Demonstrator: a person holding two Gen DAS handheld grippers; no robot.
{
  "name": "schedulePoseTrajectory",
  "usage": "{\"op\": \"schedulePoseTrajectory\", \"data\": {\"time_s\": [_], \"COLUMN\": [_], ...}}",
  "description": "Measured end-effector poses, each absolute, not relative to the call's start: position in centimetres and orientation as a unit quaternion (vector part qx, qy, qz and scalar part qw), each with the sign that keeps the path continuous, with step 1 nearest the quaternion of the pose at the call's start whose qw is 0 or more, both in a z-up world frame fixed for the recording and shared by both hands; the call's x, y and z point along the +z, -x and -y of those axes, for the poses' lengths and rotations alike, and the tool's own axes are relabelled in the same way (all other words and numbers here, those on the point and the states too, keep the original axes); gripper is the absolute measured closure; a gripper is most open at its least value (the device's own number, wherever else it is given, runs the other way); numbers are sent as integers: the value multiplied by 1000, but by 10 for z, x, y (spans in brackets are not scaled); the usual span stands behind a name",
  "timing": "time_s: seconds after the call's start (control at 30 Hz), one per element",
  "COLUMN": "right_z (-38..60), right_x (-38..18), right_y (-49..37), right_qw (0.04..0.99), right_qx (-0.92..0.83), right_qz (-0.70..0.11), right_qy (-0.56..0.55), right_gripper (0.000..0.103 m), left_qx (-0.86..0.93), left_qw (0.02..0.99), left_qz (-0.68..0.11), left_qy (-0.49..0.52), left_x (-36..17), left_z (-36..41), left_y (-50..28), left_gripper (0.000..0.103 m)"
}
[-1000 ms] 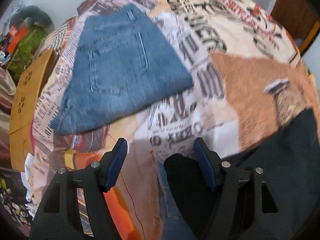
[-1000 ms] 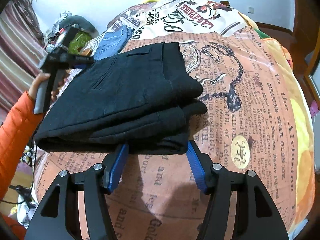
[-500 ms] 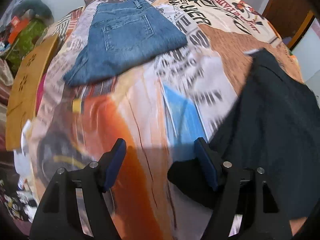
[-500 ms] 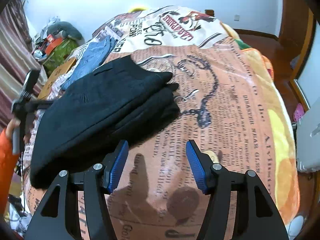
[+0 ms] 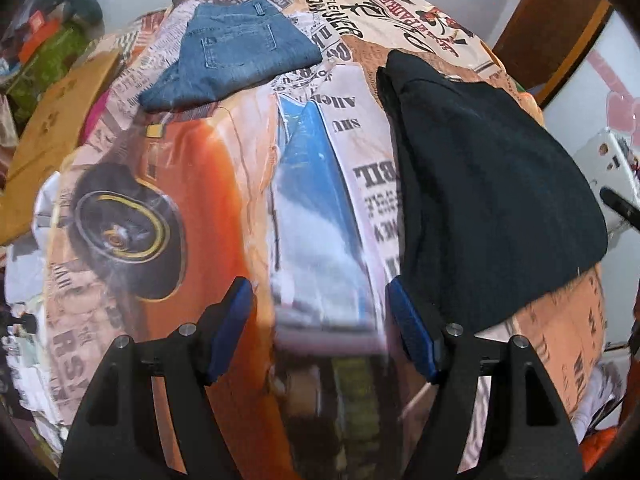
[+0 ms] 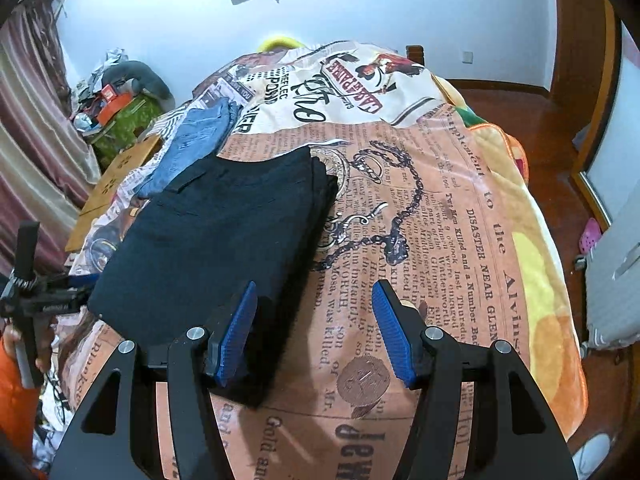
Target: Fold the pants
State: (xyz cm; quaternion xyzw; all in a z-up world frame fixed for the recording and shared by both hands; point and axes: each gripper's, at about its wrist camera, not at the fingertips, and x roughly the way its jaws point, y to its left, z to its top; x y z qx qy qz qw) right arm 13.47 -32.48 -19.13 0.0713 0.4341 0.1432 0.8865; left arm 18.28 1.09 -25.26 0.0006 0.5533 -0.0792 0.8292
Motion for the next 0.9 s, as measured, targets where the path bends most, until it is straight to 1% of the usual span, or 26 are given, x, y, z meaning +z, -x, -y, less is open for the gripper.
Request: {"op": "schedulePoseTrajectory", "data": {"time_s": [0.1,0.2,0.33,0.4,0.57,0.63,0.7,0.9], "right_z": [320,314,301,294,281,285,292,316], "right_x": [-189,-185,-185,-189,-210,-215,-214,-207], "right_y": [-132,-130,-130,-130,-131,-130,-127,-120], "right_qw": [887,889,888,885,872,868,867,875], "right_qx": [149,160,177,183,191,197,198,170], "right_qz": [-430,-424,-420,-424,-449,-453,-453,-448], "right_qy": [-73,-69,-65,-59,-43,-52,-61,-72], "right_gripper": [47,47,47,47,47,47,47,47], "left_qx": [-66,-67,-92,-105,-102,-98,-93,-52], "left_qw": [836,848,861,861,847,849,852,861], "left_qz": [-545,-525,-499,-498,-521,-519,-516,-503], "left_qy": [0,23,34,26,-11,-6,-6,-52], "left_x": [-240,-220,-197,-198,-228,-236,-236,-220], "left_z": [-17,-24,-11,2,26,22,17,6], "left_y": [-179,-182,-185,-188,-188,-184,-181,-184], "left_gripper": [33,33,32,32,32,29,29,29]}}
